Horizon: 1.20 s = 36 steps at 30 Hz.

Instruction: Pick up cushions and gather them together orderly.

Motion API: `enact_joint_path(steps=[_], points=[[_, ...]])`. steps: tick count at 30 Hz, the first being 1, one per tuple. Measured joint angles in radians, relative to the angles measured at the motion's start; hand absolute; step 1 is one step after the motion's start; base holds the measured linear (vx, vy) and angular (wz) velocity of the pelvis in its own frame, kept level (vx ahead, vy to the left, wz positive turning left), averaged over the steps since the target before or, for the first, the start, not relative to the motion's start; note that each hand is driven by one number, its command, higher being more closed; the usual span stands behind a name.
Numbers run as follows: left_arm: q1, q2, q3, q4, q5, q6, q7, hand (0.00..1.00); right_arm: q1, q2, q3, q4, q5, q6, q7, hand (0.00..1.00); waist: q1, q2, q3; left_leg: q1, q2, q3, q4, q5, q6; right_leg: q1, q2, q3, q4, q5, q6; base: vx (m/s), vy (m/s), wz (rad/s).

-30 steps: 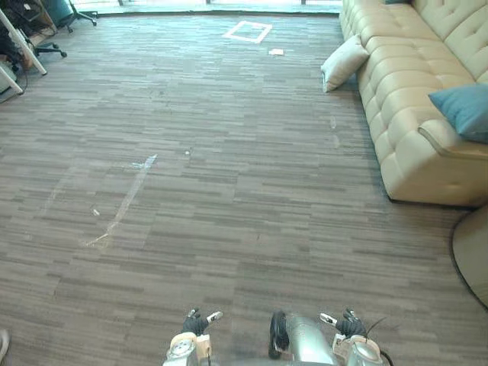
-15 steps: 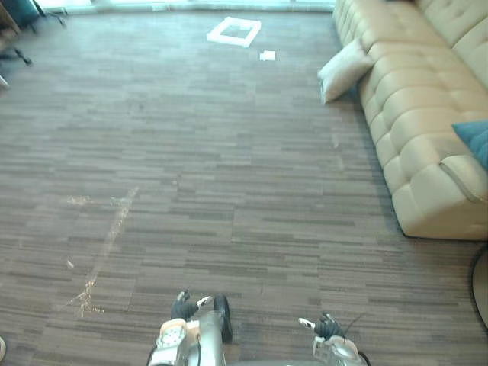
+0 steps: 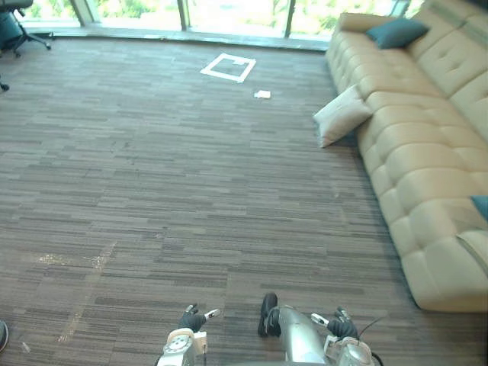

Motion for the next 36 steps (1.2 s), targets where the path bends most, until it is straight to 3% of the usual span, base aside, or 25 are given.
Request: enact_joint_path(steps=[1, 2, 3, 4, 6, 7, 8, 11, 13, 15, 16, 17, 19, 21, 22, 23, 25, 27, 28, 29, 31, 32, 33, 34, 36], points=[[0.038, 0.006, 0.033, -0.018, 0.005, -0.002, 0.001, 0.00, 0.010, -0.005, 0.019, -0.003, -0.002, 0.006, 0.001, 0.00, -0.010, 0.001, -0.013, -0.062, 0.023, -0.025, 0.234, 0.039, -0.046, 0.065, 0.026, -0.012, -0.103, -0.048, 0.038, 0.66, -0.309, 0.66], [0.041, 0.001, 0.062, -0.027, 0.007, -0.002, 0.004, 0.00, 0.020, -0.009, 0.038, -0.007, 0.000, 0.006, 0.002, 0.00, -0.016, 0.012, -0.020, -0.135, 0.056, -0.030, 0.411, 0.092, -0.089, 0.100, 0.047, -0.017, -0.121, -0.092, 0.029, 0.64, -0.287, 0.10], [0.051, 0.000, 0.086, -0.054, 0.008, -0.002, 0.006, 0.00, 0.021, -0.019, 0.053, -0.023, -0.001, 0.008, 0.003, 0.00, 0.010, 0.064, -0.027, -0.275, 0.134, -0.054, 0.702, 0.186, -0.122, 0.162, 0.116, -0.010, -0.175, -0.111, 0.026, 0.66, -0.202, -0.66], [0.060, 0.003, 0.123, -0.085, 0.006, -0.002, 0.011, 0.00, 0.010, -0.005, 0.075, -0.022, 0.001, 0.008, 0.002, 0.00, 0.037, 0.078, -0.011, -0.408, 0.202, -0.049, 0.958, 0.163, -0.111, 0.258, 0.171, 0.000, -0.232, -0.131, 0.009, 0.81, -0.142, -0.87], [0.082, 0.016, 0.121, -0.116, 0.000, -0.006, 0.012, 0.00, 0.006, 0.005, 0.091, -0.012, 0.003, 0.020, 0.000, 0.00, 0.049, 0.046, 0.005, -0.518, 0.213, -0.034, 1.045, 0.108, -0.064, 0.397, 0.192, 0.025, -0.319, -0.147, 0.006, 0.68, -0.080, -0.60], [0.093, 0.035, 0.119, -0.146, -0.007, -0.009, 0.012, 0.00, 0.008, 0.016, 0.107, 0.000, 0.004, 0.019, -0.001, 0.00, 0.058, 0.018, -0.003, -0.599, 0.212, 0.022, 0.977, 0.060, -0.031, 0.496, 0.196, 0.056, -0.412, -0.151, 0.017, 0.56, -0.050, -0.47], [0.097, 0.040, 0.119, -0.150, -0.012, -0.010, 0.012, 0.00, 0.004, 0.022, 0.113, 0.005, 0.006, 0.019, -0.002, 0.00, 0.061, 0.010, -0.005, -0.633, 0.209, 0.045, 0.930, 0.045, -0.019, 0.529, 0.197, 0.070, -0.443, -0.152, 0.024, 0.68, -0.023, -0.58], [0.100, 0.044, 0.120, -0.157, -0.035, -0.015, 0.020, 0.00, -0.001, 0.039, 0.109, 0.022, 0.009, 0.021, -0.003, 0.00, 0.084, -0.002, -0.004, -0.698, 0.133, 0.117, 0.464, 0.028, -0.013, 0.664, 0.179, 0.152, -0.566, -0.157, 0.064, 0.59, 0.079, -0.78], [0.100, 0.043, 0.116, -0.132, -0.052, -0.029, 0.030, 0.00, -0.007, 0.032, 0.101, 0.061, 0.007, 0.018, -0.007, 0.00, 0.102, 0.010, -0.009, -0.712, 0.059, 0.074, 0.069, 0.161, -0.037, 0.752, 0.162, 0.221, -0.653, -0.180, 0.103, 0.67, 0.250, -0.91], [0.096, 0.051, 0.107, -0.121, -0.063, -0.031, 0.030, 0.00, -0.018, 0.032, 0.105, 0.091, 0.001, 0.019, -0.008, 0.00, 0.108, 0.003, -0.021, -0.728, 0.035, 0.059, 0.104, 0.290, 0.035, 0.782, 0.144, 0.282, -0.676, -0.187, 0.119, 0.69, 0.311, -0.68], [0.084, 0.080, 0.089, -0.113, -0.060, -0.030, 0.030, 0.00, -0.019, 0.051, 0.104, 0.098, 0.001, 0.021, -0.007, 0.00, 0.094, -0.040, -0.034, -0.729, -0.001, 0.065, 0.110, 0.256, 0.064, 0.767, 0.098, 0.287, -0.649, -0.174, 0.135, 0.69, 0.313, -0.13], [0.068, 0.094, 0.072, -0.096, -0.054, -0.029, 0.027, 0.00, -0.010, 0.057, 0.102, 0.097, 0.000, 0.019, -0.007, 0.00, 0.086, -0.056, -0.037, -0.730, -0.023, 0.068, 0.142, 0.230, 0.102, 0.737, 0.068, 0.312, -0.576, -0.152, 0.167, 0.80, 0.366, 0.11], [0.062, 0.110, 0.059, -0.068, -0.042, -0.029, 0.029, 0.00, 0.009, 0.060, 0.088, 0.110, -0.002, 0.019, -0.006, 0.00, 0.087, -0.079, -0.042, -0.675, -0.065, 0.078, 0.182, 0.134, 0.112, 0.655, 0.036, 0.361, -0.307, -0.109, 0.233, 0.59, 0.281, 0.08], [0.055, 0.122, 0.056, -0.042, -0.040, -0.023, 0.030, 0.00, 0.003, 0.053, 0.075, 0.120, -0.002, 0.015, -0.003, 0.00, 0.075, -0.086, -0.029, -0.559, -0.094, 0.084, 0.172, 0.054, 0.122, 0.473, 0.018, 0.403, 0.147, 0.044, 0.359, 0.68, 0.283, -0.04], [0.057, 0.121, 0.051, -0.039, -0.040, -0.017, 0.031, 0.00, 0.005, 0.047, 0.077, 0.102, -0.003, 0.010, -0.002, 0.00, 0.072, -0.082, -0.026, -0.505, -0.096, 0.083, 0.163, 0.026, 0.122, 0.411, 0.013, 0.387, 0.272, 0.028, 0.327, 0.75, 0.228, -0.18], [0.057, 0.114, 0.036, -0.042, -0.039, -0.008, 0.030, 0.00, 0.017, 0.039, 0.085, 0.068, -0.003, 0.006, -0.001, 0.00, 0.069, -0.062, -0.019, -0.394, -0.093, 0.088, 0.116, -0.006, 0.124, 0.315, 0.004, 0.329, 0.382, -0.027, 0.246, 0.50, 0.132, -0.17], [0.059, 0.103, 0.026, -0.043, -0.040, -0.007, 0.030, 0.00, 0.027, 0.037, 0.094, 0.032, -0.003, 0.003, -0.001, 0.00, 0.062, -0.046, -0.022, -0.309, -0.080, 0.087, 0.062, -0.031, 0.116, 0.219, 0.005, 0.257, 0.374, -0.069, 0.214, 0.36, 0.049, -0.08], [0.057, 0.095, 0.015, -0.042, -0.040, -0.008, 0.029, 0.00, 0.025, 0.038, 0.094, 0.008, -0.001, -0.005, -0.001, 0.00, 0.044, -0.044, -0.022, -0.216, -0.062, 0.086, 0.010, -0.060, 0.104, 0.118, 0.007, 0.153, 0.223, -0.121, 0.182, 0.57, -0.040, 0.05], [0.051, 0.084, 0.003, -0.040, -0.040, -0.007, 0.029, 0.00, 0.018, 0.038, 0.092, 0.002, 0.000, -0.008, 0.001, 0.00, 0.034, -0.042, -0.023, -0.164, -0.047, 0.089, -0.021, -0.084, 0.086, 0.066, 0.022, 0.090, 0.006, -0.107, 0.178, 0.62, -0.094, 0.04], [0.049, 0.083, -0.003, -0.038, -0.040, -0.007, 0.028, 0.00, 0.016, 0.038, 0.091, 0.003, 0.000, -0.007, 0.001, 0.00, 0.031, -0.042, -0.023, -0.152, -0.045, 0.090, -0.031, -0.090, 0.084, 0.060, 0.026, 0.073, -0.076, -0.087, 0.176, 0.57, -0.133, 0.11], [0.033, 0.075, -0.011, -0.020, -0.029, -0.007, 0.022, 0.00, 0.008, 0.039, 0.078, 0.010, 0.001, -0.003, 0.002, 0.00, 0.027, -0.050, -0.026, -0.094, -0.055, 0.089, -0.081, -0.104, 0.067, 0.050, 0.049, 0.035, -0.392, 0.029, 0.169, 0.59, -0.153, 0.18], [0.031, 0.067, -0.005, -0.012, -0.021, -0.007, 0.022, 0.00, 0.003, 0.038, 0.067, 0.016, 0.001, -0.002, 0.002, 0.00, 0.021, -0.056, -0.029, -0.058, -0.053, 0.079, -0.093, -0.104, 0.067, 0.063, 0.062, 0.056, -0.411, 0.149, 0.102, 0.72, -0.183, 0.19], [0.026, 0.047, 0.005, -0.004, -0.019, -0.006, 0.021, 0.00, 0.000, 0.033, 0.062, 0.009, 0.000, -0.003, 0.004, 0.00, 0.017, -0.021, -0.025, -0.033, -0.026, 0.066, -0.077, -0.097, 0.060, 0.077, 0.076, 0.048, -0.365, 0.147, 0.063, 0.83, -0.233, 0.20], [0.031, 0.031, 0.023, -0.006, -0.007, -0.007, 0.019, 0.00, -0.001, 0.024, 0.059, 0.005, -0.002, -0.002, 0.004, 0.00, 0.018, 0.004, -0.028, -0.036, 0.005, 0.061, -0.012, -0.077, 0.026, 0.085, 0.086, 0.036, -0.307, 0.092, 0.038, 0.67, -0.209, 0.17], [0.024, 0.010, 0.063, -0.012, 0.011, -0.006, 0.020, 0.00, 0.001, 0.026, 0.059, 0.002, -0.002, 0.004, 0.004, 0.00, 0.015, 0.015, -0.026, -0.141, 0.059, 0.022, 0.310, -0.016, -0.039, 0.145, 0.095, 0.010, -0.262, -0.006, 0.030, 0.63, -0.272, 0.17]])
